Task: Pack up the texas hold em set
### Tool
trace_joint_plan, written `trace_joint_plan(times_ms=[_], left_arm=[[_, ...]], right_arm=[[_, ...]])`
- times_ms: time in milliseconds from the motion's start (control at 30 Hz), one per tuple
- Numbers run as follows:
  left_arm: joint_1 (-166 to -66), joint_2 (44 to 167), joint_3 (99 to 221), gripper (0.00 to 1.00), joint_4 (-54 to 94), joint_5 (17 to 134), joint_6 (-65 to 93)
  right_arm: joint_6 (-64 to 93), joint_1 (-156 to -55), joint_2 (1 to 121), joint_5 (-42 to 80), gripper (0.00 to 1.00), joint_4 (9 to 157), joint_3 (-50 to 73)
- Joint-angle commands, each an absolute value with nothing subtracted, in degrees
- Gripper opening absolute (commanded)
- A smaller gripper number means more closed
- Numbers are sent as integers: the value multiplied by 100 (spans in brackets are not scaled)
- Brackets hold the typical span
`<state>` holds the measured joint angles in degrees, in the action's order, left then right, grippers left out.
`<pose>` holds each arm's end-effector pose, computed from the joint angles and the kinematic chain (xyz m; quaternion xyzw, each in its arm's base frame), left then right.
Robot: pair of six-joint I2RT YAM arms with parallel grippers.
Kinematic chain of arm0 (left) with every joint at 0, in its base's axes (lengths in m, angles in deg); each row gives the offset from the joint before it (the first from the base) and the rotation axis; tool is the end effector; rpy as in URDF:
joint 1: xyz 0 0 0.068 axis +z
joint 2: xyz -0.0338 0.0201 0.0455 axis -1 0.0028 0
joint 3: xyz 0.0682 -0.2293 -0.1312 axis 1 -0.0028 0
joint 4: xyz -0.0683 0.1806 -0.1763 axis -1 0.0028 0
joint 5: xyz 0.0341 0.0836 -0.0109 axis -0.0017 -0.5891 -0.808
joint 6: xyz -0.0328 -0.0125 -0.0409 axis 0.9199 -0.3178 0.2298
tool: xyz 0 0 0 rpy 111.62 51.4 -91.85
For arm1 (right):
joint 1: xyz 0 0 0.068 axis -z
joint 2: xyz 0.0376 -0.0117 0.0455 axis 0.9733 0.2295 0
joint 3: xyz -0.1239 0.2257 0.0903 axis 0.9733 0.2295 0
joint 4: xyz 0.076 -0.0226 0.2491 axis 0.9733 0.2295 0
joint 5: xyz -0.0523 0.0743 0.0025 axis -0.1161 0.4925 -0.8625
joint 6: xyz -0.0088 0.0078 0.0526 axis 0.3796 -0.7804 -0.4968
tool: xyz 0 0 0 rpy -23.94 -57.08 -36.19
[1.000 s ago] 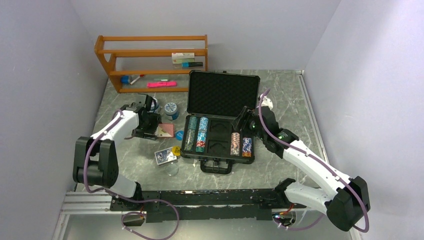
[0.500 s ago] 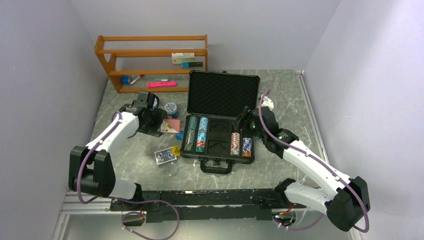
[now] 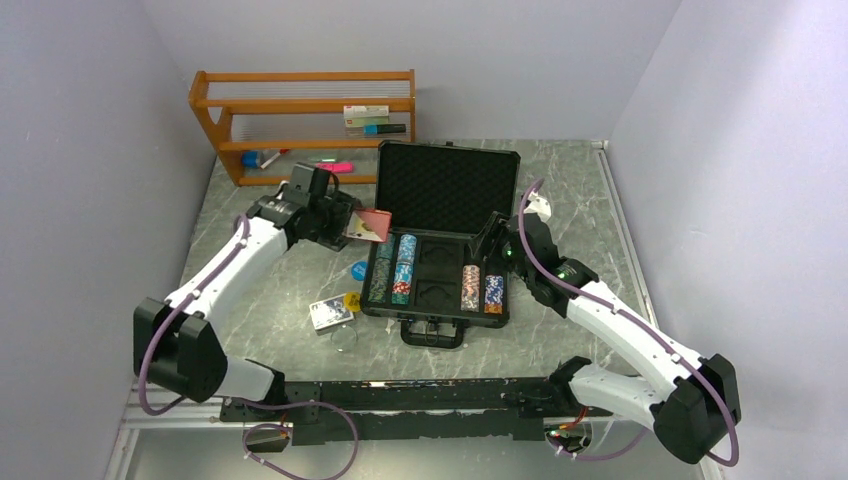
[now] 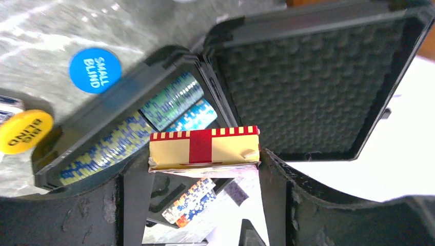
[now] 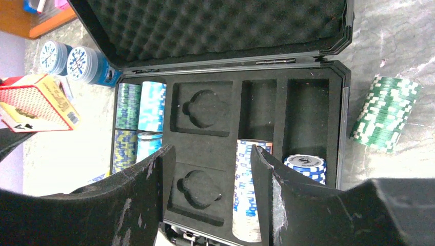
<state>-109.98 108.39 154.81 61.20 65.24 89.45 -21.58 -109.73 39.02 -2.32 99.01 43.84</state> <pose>0.2718 -0.0986 0.2964 -0.5217 0.7846 -0.2601 0.2113 0.1957 0.1174 0.2737 0.1290 0.8620 0.2141 0.4409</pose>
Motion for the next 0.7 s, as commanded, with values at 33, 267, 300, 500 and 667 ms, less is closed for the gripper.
trace_joint_plan(times_ms=[33,267,300,500,667], left_arm=[[-11539,11359,15815,41,5578,6887,9066],[-12253,12312,16396,40,5453,6912,9383],[-12355,12431,16474,41,5441,6889,9454],[-12823,13114,17085,41,5617,6722,9852],[-13000,13566,17362,39,5528,6721,10047]], right_arm=[[-2187,-10922,3737,-443,60,9840,4245],[-2174,-10895,3712,-484,59,9903,4253],[-2173,-10893,3712,-490,60,9911,4253],[-2166,-10874,3697,-489,59,9948,4269],[-2103,-10848,3656,-529,60,10033,4278]])
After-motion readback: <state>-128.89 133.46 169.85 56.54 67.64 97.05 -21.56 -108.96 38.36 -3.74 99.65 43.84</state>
